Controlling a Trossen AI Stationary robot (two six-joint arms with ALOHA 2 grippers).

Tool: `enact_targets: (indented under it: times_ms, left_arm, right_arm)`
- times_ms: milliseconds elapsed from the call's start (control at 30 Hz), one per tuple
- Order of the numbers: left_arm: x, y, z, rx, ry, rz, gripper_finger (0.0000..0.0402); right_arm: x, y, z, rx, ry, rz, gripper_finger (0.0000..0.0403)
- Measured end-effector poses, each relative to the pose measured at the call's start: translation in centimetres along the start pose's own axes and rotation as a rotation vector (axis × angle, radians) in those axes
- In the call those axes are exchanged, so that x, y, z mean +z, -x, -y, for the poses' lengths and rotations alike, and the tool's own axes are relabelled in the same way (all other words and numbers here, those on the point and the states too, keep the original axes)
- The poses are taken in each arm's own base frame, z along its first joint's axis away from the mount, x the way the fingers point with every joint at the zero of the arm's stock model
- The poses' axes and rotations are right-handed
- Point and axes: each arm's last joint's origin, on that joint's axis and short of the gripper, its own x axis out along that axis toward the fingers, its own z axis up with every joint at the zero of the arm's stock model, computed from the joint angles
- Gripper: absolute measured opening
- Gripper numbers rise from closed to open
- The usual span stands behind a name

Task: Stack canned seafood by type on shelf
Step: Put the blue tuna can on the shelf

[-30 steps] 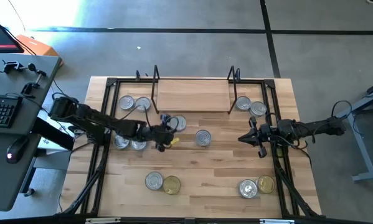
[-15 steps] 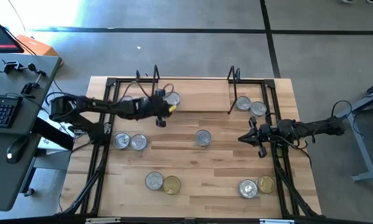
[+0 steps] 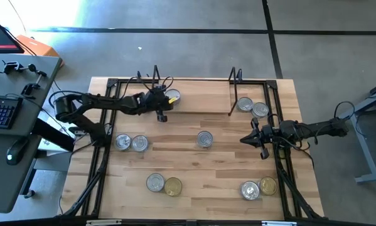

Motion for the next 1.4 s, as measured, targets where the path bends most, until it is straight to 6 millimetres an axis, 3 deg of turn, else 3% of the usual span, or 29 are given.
enact_targets:
  times_ms: [167,467,667,833,1000,1200,1400]
  left_arm:
    - [1.2,0.4,0.2,0.04,0.009,0.042,0.0]
    - [4.2,1.1,-1.6,0.108,0.071,0.083,0.0]
    - [4.0,0.0,-0.6,0.015,0.066,0.029,0.0]
    - [5.2,0.7,-0.3,-0.033,0.249,0.021,0.0]
    - [6.3,1.2,-1.1,-0.104,0.44,-0.039,0.0]
    - [6.2,-1.3,-2.1,-0.107,0.485,-0.144,0.0]
    - [5.3,-4.3,-1.8,-0.111,0.471,-0.224,0.0]
  right_arm:
    - [0.0,0.0,0.0,0.0,0.0,0.0,0.0012]
    - [0.0,0.0,0.0,0.0,0.0,0.0,0.0012]
    - [0.0,0.0,0.0,0.0,0.0,0.0,0.0012]
    - [0.0,0.0,0.0,0.0,0.0,0.0,0.0012]
    - [0.0,0.0,0.0,0.0,0.0,0.0,0.0012]
    - [0.0,0.0,0.0,0.0,0.0,0.0,0.0012]
    - [0.0,0.0,0.0,0.0,0.0,0.0,0.0012]
